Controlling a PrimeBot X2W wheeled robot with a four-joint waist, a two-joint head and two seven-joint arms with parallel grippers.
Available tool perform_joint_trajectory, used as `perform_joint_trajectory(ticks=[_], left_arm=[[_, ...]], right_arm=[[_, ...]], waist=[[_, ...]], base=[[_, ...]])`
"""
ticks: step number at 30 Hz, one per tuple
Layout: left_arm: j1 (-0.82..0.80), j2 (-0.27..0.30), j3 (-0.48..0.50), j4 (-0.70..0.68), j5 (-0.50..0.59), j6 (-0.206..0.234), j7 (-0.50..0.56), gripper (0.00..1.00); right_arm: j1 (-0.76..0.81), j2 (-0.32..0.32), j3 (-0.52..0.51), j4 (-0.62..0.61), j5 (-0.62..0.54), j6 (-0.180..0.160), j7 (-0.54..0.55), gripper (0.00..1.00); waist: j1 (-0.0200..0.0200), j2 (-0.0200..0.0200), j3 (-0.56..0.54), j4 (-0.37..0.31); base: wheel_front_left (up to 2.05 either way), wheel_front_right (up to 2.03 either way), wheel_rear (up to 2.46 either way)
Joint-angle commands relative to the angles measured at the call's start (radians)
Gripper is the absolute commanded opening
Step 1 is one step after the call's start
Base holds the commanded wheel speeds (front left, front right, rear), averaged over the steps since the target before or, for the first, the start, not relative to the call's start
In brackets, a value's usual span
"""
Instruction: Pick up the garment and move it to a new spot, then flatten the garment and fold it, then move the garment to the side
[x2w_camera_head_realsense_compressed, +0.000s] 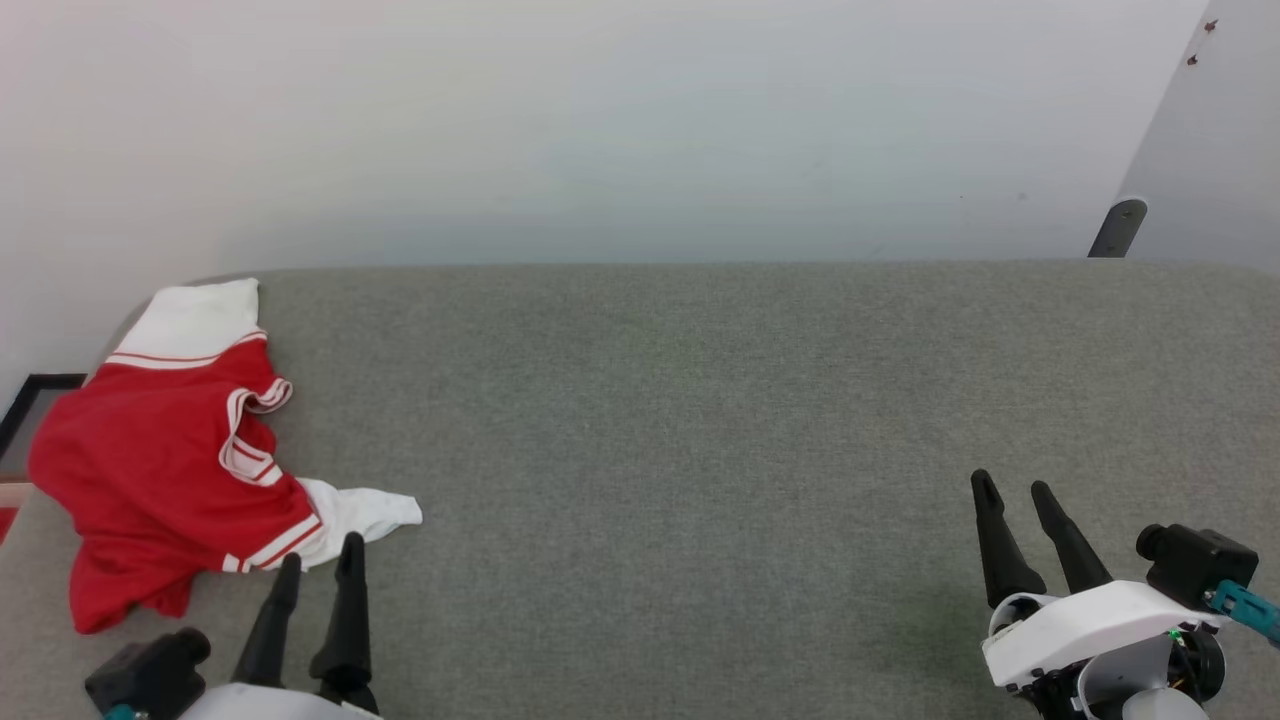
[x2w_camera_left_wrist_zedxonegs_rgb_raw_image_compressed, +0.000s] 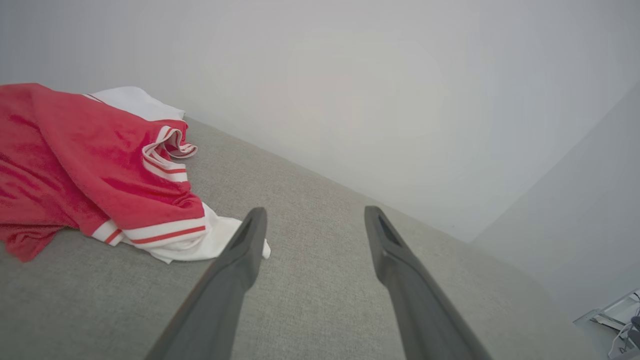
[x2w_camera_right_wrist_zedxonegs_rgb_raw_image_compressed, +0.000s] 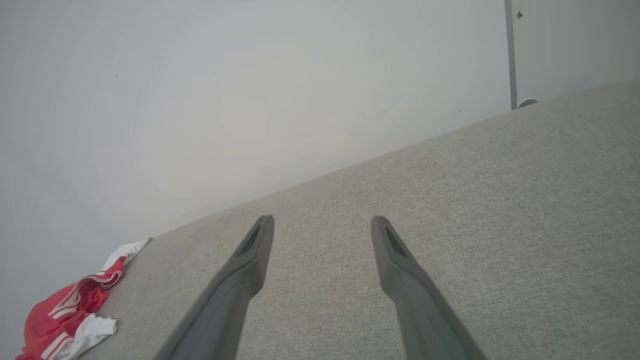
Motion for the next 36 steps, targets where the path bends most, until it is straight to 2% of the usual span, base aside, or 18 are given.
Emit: perform_joint_trajectory(ticks=[1, 18, 36], left_arm=[[0.004, 0.006, 0.004, -0.015, 0.025, 0.001, -0.008, 1.0], [0.029, -0.002, 0.023, -0.061, 0.204, -0.019, -0.047, 1.0], [0.057, -0.006, 0.026, -0.083, 0.339, -0.04, -0.08, 1.0]], right_arm=[[-0.011, -0.001, -0.003, -0.012, -0.027, 0.001, -0.009, 1.0], [0.001, 0.007, -0.004, -0.034, -0.202, 0.001, -0.024, 1.0], [0.0, 0.01, -0.003, -0.041, -0.353, 0.001, -0.042, 1.0]], waist=[[0.0, 0.0, 0.0, 0.0], [0.0, 0.0, -0.002, -0.007], [0.0, 0.0, -0.01, -0.017]], base=[[0.0, 0.0, 0.0], [0.0, 0.0, 0.0], [0.0, 0.0, 0.0]])
